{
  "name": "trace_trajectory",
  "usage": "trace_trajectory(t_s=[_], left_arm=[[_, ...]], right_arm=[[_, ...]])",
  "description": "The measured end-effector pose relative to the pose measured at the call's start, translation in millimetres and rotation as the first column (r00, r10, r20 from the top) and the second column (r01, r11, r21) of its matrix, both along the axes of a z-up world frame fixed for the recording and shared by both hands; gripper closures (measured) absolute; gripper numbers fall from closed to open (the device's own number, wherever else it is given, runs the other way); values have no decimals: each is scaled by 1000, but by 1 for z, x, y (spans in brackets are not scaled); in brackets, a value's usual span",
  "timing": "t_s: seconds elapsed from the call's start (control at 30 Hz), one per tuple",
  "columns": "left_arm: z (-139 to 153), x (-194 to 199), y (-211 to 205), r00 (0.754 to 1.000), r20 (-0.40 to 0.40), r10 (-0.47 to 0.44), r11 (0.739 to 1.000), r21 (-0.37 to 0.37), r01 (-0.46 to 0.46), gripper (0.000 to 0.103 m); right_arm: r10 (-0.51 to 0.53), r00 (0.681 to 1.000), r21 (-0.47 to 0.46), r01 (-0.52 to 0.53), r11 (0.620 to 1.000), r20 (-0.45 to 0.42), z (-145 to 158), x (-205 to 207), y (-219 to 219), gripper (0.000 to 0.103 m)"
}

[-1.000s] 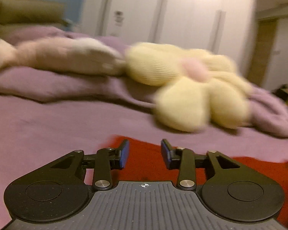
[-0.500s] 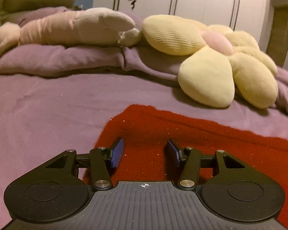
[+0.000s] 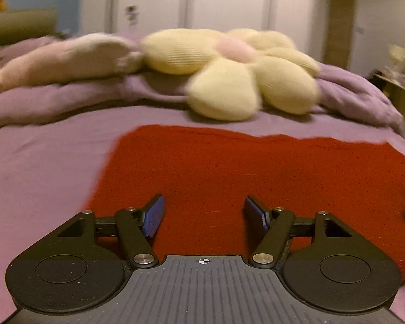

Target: Fold small clothes

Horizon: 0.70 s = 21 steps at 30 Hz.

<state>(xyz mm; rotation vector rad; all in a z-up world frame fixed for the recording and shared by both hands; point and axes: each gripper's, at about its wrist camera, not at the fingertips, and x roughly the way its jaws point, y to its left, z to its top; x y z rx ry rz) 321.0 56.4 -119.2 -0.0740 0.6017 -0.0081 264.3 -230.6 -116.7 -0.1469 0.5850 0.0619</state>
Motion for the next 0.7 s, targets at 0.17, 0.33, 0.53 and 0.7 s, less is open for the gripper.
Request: trace_trajectory(t_s=[0.17,0.33,0.53,0.7], left_arm=[[3,-41,34,997,-57,61,996,-56,-64,33],[3,-60,27,998,-60,19,998,-66,-23,31],[1,-54,37,994,-100,31,994,-99,-41,32],[-4,-55,49,992,-120,48,987,-146,-65,32]], right_arm=[[-134,991,-13,134,991,-3,24,-19,-28,73],[61,994,112,-50,992,-92,21,-47,1,74],[-113,981,240,150,959,-161,8,-50,-45,90],[-169,967,189,205,960,-192,7,-62,-61,103]])
